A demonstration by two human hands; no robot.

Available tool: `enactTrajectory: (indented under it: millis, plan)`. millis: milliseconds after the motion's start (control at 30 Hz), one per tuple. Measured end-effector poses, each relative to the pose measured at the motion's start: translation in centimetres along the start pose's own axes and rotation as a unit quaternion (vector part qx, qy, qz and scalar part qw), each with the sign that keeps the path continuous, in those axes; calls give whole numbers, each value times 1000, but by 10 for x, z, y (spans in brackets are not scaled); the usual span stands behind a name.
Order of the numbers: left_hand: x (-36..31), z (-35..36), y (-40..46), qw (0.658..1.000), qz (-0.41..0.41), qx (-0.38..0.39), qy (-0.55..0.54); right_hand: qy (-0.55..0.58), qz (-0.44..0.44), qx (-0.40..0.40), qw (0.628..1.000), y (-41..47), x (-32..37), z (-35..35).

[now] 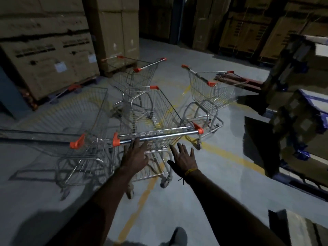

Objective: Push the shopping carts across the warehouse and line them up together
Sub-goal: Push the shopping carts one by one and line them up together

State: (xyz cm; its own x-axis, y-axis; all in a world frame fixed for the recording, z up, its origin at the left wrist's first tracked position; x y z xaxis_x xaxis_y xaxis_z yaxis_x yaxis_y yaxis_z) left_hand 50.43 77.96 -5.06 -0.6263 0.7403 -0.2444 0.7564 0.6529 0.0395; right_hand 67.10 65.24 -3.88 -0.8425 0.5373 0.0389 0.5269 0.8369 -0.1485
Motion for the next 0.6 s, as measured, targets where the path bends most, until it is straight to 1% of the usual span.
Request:
enactTrajectory:
  millis: [100,167,200,300,433,467,533,600]
  plan:
    - [0,10,32,999,-36,8,13,-2,-35,3,999,48,-20,-9]
    - [3,20,49,998,-56,29,-6,2,-55,7,998,77,-36,-11]
    - [4,23,53,997,-70,28,-12,0,-64,6,998,90,-42,-10]
    - [-2,25,59,996,-87,-23,6,10,-82,25,996,119,-58,-1]
    - [-2,23,60,995,-102,-4,-5,12,-109,14,994,126,-67,17]
    - [-1,20,60,995,-100,-11,-2,17,-113,2,993,124,-67,18]
    - [-1,17,56,997,-65,-46,13,26,-118,-18,993,119,-68,19]
    - [-7,16,47,996,-35,-78,8,20,-124,-18,992,112,-70,20]
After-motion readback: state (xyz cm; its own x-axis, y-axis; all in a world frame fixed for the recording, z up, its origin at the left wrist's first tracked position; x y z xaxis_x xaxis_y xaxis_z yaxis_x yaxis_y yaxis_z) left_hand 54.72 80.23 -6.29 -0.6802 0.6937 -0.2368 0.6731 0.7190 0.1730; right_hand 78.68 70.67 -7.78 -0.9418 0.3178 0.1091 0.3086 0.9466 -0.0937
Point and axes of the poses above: each hand's wrist, its own y-axis towards the middle knuckle, its own z-axis out of the palm, x = y × z, the point moved 3 cm from there along y, towards the middle knuckle, and after that the axes turned 9 degrees about z, right-handed, at the moved point
